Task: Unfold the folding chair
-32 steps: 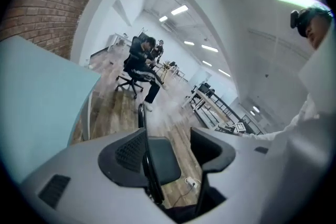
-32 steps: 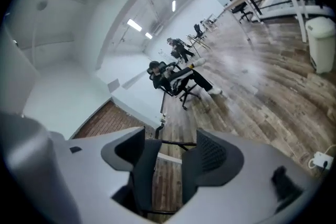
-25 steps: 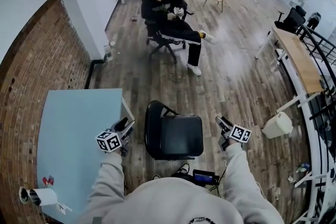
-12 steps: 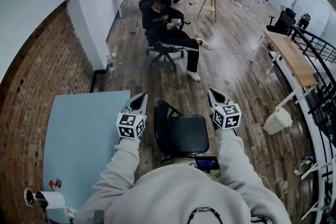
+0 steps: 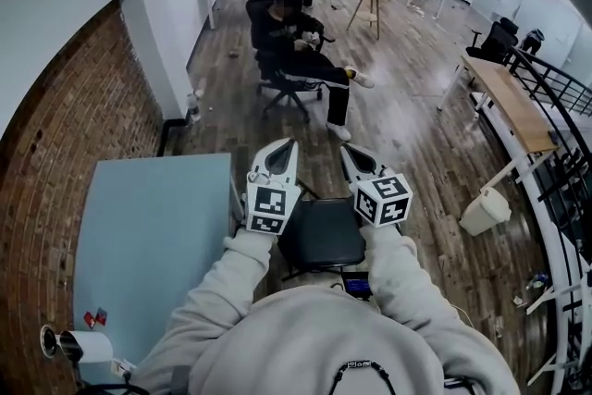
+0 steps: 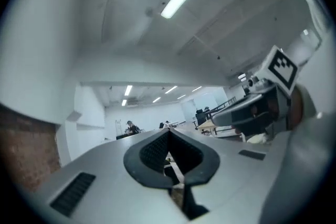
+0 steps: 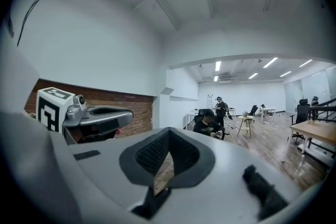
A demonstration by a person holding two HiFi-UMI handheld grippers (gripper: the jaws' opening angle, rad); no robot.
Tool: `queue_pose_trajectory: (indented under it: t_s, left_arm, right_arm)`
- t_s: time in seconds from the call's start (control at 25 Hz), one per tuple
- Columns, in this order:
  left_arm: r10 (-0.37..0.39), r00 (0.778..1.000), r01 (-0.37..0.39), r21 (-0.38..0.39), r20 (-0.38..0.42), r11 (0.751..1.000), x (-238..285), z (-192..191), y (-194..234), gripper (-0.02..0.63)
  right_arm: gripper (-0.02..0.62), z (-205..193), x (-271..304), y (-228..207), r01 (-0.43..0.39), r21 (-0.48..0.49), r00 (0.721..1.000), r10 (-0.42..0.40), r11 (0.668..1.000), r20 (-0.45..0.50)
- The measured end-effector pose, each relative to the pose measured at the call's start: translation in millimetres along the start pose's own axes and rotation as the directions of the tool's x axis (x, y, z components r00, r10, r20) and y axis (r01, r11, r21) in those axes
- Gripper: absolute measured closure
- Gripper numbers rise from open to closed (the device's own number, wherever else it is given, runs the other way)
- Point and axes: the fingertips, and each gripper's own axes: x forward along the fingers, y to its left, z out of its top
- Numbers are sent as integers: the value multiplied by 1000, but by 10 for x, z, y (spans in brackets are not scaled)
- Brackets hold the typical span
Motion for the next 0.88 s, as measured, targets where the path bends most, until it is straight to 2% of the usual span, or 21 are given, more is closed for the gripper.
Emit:
queue_pose_trajectory:
  t_s: [0.04, 0.16, 0.24, 0.48, 0.72, 0.88]
  left_arm:
    - [-7, 1000, 7, 6, 16, 1000, -4, 83, -56, 601]
    - [-35, 998, 42, -139, 48, 989, -24, 200, -109, 601]
    - [-32, 998, 40, -179, 46, 983, -61, 186, -86, 601]
    - [-45, 999, 41, -189, -17, 981, -116, 37, -25, 601]
    - [-55, 998, 51, -151, -28, 987, -141, 31, -110, 601]
    - [-59, 998, 53, -169, -28, 984, -206, -6, -125, 601]
  right_arm:
    - [591, 37, -6, 29, -3, -6, 1000, 3, 1000, 4]
    - [591, 134, -58, 48, 2, -17, 1000, -2, 1000, 25]
    - [591, 174, -107, 63, 14, -41, 999, -13, 999, 37]
    - [591, 205, -158, 119, 17, -41, 998, -14, 999, 65]
    - [591, 248, -169, 155, 4, -45, 997, -1, 999, 73]
    - [591, 223, -203, 171, 6, -46, 997, -3, 999, 72]
